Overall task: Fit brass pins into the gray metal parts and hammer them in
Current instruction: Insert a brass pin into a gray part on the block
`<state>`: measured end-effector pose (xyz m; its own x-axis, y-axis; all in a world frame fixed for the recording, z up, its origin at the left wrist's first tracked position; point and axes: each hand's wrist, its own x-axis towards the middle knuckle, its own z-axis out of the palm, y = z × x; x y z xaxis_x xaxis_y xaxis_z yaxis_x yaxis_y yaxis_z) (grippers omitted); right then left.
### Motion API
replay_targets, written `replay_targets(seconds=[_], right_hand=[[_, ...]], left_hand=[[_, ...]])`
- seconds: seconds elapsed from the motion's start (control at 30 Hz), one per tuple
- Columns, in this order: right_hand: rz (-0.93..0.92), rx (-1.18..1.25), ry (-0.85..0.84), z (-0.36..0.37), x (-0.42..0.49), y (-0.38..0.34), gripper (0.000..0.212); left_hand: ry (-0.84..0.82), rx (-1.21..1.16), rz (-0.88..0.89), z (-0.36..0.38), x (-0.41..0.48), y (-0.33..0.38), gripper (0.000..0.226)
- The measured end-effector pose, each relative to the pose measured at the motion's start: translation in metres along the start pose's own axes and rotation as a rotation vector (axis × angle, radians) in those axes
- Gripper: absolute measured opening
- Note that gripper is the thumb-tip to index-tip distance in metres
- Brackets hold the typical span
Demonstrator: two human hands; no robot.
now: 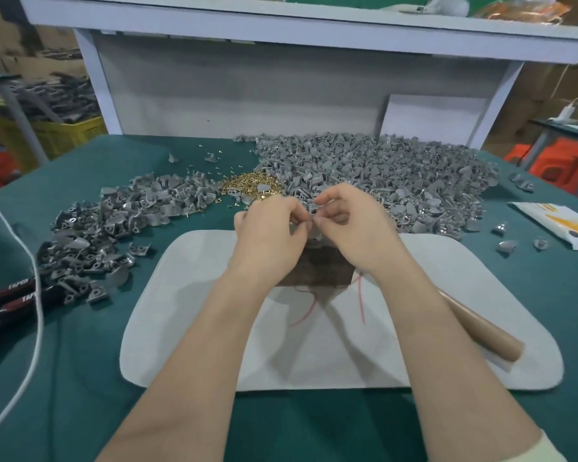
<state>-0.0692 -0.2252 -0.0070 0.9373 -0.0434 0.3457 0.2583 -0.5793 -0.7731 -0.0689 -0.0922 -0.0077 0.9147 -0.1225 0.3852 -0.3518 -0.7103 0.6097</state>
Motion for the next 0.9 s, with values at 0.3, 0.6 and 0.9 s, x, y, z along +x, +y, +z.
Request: replay_targets(seconds=[0.3,0.6,0.9], right_hand=[[0.086,0.111,-0.031,-0.006,-0.003,-0.005,0.019],[-0.021,-0.245,-0.062,-0.007,-0.003,0.002,0.016],[-0.119,-0.446,-0.131,-0.004,-0.007,0.0,0.013]], left_hand=[[0.048,-0.011,0.037,0.003,0.0,0.001,0.008],[-0.14,-0.023,-0.087,-0.008,0.001,-0.012,0.015],[-0.201,0.038,-0.072,-0.003,-0.001,-0.009,0.017]])
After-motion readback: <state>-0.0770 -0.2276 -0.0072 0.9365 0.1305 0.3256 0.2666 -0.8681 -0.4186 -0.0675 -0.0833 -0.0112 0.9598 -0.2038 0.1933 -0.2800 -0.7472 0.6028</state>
